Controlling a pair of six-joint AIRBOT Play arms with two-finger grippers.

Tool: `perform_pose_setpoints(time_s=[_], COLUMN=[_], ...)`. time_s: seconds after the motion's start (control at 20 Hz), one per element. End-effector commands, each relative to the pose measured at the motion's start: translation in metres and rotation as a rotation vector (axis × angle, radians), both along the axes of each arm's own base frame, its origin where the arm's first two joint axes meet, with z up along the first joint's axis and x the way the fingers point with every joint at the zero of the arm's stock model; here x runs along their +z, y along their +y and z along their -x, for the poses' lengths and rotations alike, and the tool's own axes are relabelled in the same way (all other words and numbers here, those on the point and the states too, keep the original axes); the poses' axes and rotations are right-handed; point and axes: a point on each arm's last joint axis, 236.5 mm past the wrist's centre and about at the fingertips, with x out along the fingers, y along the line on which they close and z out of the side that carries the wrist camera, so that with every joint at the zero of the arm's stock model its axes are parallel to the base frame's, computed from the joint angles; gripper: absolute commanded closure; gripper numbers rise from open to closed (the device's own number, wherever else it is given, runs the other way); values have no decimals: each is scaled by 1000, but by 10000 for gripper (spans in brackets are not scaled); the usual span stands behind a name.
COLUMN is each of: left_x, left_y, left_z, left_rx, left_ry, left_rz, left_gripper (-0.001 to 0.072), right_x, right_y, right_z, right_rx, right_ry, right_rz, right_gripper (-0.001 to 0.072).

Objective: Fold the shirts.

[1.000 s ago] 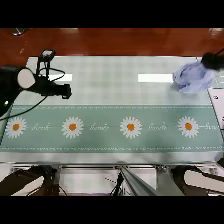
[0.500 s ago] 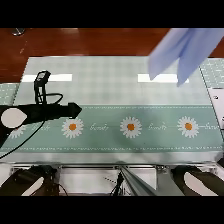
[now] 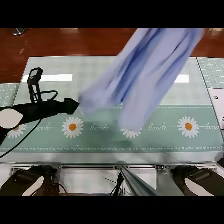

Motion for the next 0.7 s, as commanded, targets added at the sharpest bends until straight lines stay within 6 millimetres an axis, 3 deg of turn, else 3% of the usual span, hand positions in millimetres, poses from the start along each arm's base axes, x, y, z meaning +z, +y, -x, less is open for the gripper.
perform_pose_setpoints(time_s=[0.0,0.2,0.35,0.5,0.55,0.6,0.65], left_x=[1,1,-1,-2,-2,-2,-3], left_y=[17,21,21,20,20,20,20], left_z=[-8,-10,-10,-10,-10,-9,-8], left_rx=[55,67,66,65,65,64,62], left_ry=[-8,-7,-2,0,0,3,9], left_rz=[0,0,-2,-2,-2,-1,-2], left_gripper=[9,9,9,9,9,9,9], right_x=[-88,-203,-283,-327,-334,-336,-333], right_y=[68,125,158,193,199,200,197], right_z=[28,48,46,62,65,65,62], right_rx=[156,180,87,112,114,116,118], right_ry=[187,403,559,717,759,772,765], right_rz=[48,50,-3,-47,-68,-75,-70], right_gripper=[689,689,689,687,532,145,84])
